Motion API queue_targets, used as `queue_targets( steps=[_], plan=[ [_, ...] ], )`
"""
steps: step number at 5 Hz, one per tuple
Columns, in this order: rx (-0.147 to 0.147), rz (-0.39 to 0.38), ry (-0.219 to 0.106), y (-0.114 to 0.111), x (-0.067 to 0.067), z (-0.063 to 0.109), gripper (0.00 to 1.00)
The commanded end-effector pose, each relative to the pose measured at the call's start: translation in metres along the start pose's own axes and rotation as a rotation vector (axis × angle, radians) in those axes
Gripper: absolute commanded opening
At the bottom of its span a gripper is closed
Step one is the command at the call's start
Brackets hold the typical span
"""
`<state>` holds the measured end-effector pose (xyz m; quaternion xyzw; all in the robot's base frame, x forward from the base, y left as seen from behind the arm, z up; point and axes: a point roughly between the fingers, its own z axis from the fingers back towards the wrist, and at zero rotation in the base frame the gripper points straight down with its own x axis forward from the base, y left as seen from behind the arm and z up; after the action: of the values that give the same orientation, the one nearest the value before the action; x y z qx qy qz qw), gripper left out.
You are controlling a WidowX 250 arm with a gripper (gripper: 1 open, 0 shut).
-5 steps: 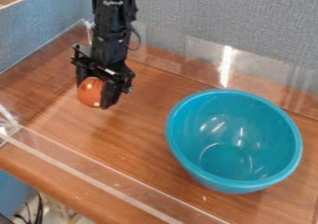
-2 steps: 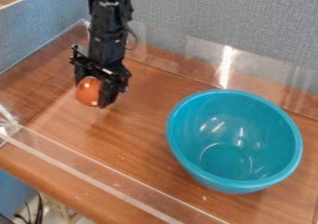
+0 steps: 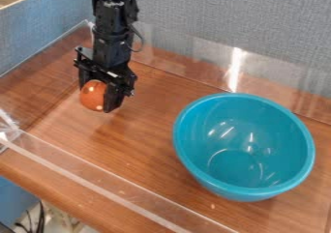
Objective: Remove the mushroom from inside the blue bowl and put it on the table
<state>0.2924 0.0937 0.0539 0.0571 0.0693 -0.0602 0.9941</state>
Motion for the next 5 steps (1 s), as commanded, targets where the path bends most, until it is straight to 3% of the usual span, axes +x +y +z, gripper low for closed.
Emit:
queue_targets(
  steps=[1, 4, 5],
  plan=[
    [0.019, 0.019, -0.071, 0.0118, 0.0059, 0.0188, 0.00],
    [0.015, 0.004, -0.087, 0.0125, 0.0065, 0.0217, 0.00],
    [0.007, 0.008, -0.086, 0.0136, 0.0047, 0.0221, 1.00]
  ],
)
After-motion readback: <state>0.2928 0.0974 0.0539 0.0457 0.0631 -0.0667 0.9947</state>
